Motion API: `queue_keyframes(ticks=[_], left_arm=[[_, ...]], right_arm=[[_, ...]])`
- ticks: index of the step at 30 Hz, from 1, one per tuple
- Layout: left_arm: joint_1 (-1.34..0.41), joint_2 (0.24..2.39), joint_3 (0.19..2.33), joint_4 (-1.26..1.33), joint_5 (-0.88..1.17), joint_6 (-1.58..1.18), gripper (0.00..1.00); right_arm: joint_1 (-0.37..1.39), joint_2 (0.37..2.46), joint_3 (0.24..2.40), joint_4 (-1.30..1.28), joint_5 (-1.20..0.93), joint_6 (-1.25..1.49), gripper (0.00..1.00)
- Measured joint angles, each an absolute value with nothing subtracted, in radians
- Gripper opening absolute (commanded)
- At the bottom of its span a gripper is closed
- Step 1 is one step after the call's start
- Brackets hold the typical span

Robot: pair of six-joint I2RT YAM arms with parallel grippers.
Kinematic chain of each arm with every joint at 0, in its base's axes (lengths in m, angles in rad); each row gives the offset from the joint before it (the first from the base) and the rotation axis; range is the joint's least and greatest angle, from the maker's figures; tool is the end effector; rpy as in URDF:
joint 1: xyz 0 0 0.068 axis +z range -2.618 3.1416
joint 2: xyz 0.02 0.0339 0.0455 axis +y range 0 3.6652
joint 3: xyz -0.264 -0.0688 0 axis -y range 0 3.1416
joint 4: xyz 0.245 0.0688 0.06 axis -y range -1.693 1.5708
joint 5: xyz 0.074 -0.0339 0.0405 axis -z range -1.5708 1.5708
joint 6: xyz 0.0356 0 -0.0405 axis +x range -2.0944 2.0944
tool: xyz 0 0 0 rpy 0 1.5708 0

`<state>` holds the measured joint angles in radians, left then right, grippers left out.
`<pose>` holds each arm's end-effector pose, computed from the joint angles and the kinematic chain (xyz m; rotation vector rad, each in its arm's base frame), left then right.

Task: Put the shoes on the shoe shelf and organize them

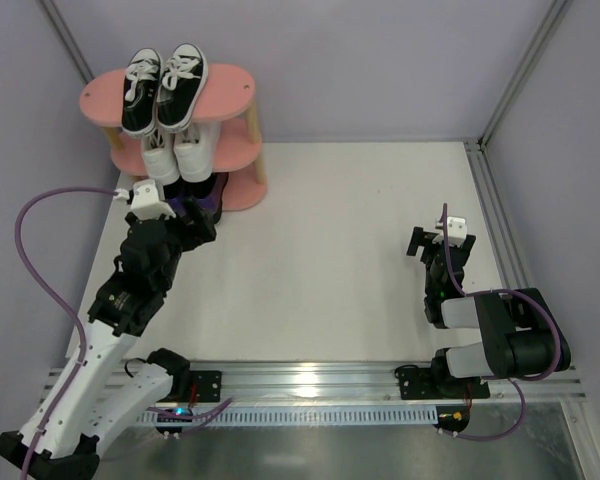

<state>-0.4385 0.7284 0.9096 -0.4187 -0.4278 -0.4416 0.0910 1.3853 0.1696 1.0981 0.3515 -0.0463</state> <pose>0.1480 -0.0531 0.3674 -0.3048 1.7670 -0.2451 0.2196 0.0077 0.1515 0.1482 1.6815 -0.2629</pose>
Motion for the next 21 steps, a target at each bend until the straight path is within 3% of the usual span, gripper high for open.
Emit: queue_keyframes(ticks=[2,15,21], left_arm=[[-0.439,0.731,0.933,-0.425,-0.436,-0.442,1.0],[-0.438,0.867,1.227,-0.793,-0.449,-0.502,1.0],[-0.438,0.822,1.281,-0.862,-0.481,-0.572,1.0]], right_arm=[[0.091,1.385,0.17,1.098,0.352,-0.046,0.97],[0.091,1.385,0.17,1.098,0.352,-0.046,0.97],[0.091,1.385,0.17,1.098,0.352,-0.046,0.97]])
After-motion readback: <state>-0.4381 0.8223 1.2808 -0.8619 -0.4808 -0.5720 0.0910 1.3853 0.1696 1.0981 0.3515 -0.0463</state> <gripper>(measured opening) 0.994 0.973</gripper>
